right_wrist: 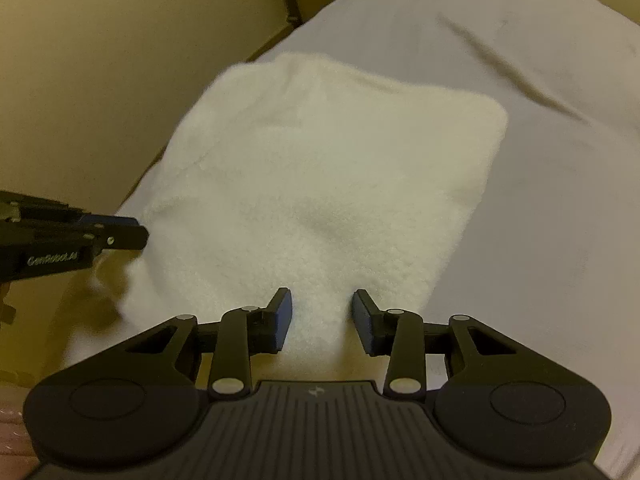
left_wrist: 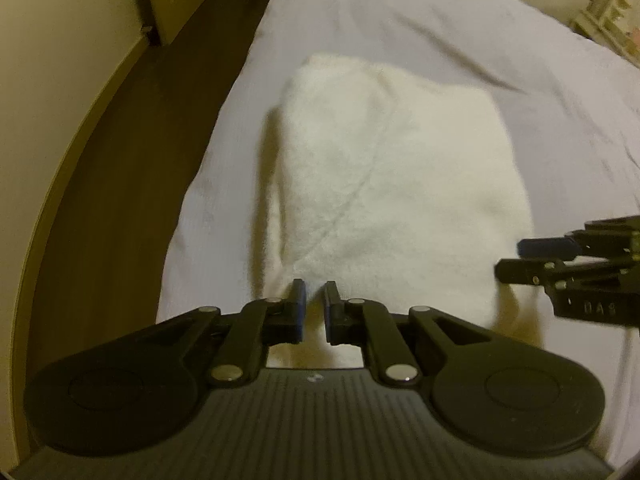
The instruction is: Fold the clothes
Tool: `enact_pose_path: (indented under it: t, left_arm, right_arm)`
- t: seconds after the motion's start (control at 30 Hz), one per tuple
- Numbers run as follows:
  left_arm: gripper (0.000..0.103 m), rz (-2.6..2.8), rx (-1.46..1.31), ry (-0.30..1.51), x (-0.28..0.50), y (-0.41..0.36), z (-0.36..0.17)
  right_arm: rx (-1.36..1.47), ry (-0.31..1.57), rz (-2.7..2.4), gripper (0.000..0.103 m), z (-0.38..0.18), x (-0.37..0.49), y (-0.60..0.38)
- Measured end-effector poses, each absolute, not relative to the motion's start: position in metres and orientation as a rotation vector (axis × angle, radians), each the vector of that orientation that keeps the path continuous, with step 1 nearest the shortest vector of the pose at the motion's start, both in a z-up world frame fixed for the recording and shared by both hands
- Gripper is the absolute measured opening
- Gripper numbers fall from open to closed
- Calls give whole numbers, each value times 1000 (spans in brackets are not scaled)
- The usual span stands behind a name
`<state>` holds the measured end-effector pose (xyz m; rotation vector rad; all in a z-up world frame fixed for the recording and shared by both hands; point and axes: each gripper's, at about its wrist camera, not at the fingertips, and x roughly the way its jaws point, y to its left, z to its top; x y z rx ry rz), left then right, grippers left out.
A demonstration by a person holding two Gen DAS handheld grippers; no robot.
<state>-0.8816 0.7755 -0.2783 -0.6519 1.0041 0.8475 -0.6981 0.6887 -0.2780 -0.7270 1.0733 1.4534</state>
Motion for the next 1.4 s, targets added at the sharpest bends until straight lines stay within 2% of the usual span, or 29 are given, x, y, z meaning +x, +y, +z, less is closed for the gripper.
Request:
enact_pose_path:
  t: [0.13,0.17,0.2,0.27,0.33,0.4,0.53,0.57,0.6,0.67,1.07,1.4]
  left_arm:
    - [9,878,-707,1000,-887,776,-265]
    - [9,899,-716,1008,-887,774,-260]
    - [16,924,-729,1020,-887,772,-256]
    - [26,977,-758,1038,-887,767,-250]
    - [30,1020,-791,1048,-885,757,-243]
    - [43,1046,-818,1051,-882,745,-238]
    - [53,1079,-835,1048,-871,721,-225]
    - [63,1092,-834,1048,-868,717,-222]
    - [66,1102,-832,1045,-867,710,-218]
    - [66,1124,-828,1037,-864,697,-209]
    - [88,1310,-774,947,-846,609,-121]
    - [95,1433,-727,846,-811,522,-57]
  right_arm:
    - [-724,1095,1443,42,-275,-695,694]
    - [-722,1108,1437,49,-272,-693,692]
    - [-723,1121,1430,65,-269,-691,689]
    - [-736,1145,1417,89,-265,-689,684]
    - [-741,1161,1417,93,-262,-687,678]
    - [-736,1171,1415,97,-258,-685,672]
    - [-699,1164,1442,98,-244,-680,657]
    - [-686,1156,1453,98,-239,-679,652]
    - [-673,1143,1460,98,-233,-678,647]
    - [-649,1128,1467,98,-224,-675,638]
    - [-579,1034,1560,100,-152,-645,565]
    - [-603,960,1643,101,-101,-602,504]
